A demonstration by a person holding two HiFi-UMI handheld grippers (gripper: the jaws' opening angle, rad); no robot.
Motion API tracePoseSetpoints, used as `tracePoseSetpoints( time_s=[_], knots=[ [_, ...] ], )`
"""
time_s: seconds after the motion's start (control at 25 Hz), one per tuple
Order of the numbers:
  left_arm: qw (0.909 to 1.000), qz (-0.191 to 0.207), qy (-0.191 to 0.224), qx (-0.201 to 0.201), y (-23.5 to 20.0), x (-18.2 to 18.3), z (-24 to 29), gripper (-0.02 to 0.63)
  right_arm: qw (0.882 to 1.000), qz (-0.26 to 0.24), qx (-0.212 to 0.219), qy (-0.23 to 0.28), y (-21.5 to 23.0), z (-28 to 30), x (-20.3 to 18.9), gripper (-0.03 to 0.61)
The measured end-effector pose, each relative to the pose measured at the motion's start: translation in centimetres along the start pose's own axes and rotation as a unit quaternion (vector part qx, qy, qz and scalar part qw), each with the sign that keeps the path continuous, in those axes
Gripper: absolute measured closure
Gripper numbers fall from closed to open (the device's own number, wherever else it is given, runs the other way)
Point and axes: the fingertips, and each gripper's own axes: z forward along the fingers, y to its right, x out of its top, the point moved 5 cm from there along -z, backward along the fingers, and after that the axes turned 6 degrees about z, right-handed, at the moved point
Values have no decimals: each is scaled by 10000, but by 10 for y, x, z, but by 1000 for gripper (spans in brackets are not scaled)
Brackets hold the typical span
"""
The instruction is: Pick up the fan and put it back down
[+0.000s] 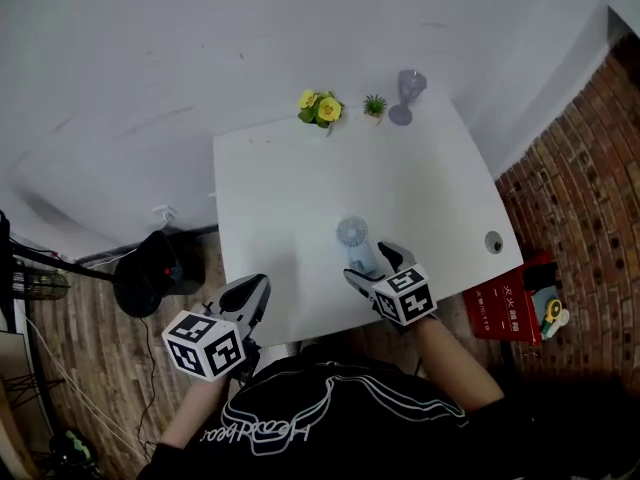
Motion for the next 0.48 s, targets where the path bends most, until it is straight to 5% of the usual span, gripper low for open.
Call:
tracePoseSetpoints(
  time_s=[0.48],
  knots=[
    [9996,79,-122,-257,-36,9,14,578,9970,160,-649,-389,15,37,-16,198]
  ],
)
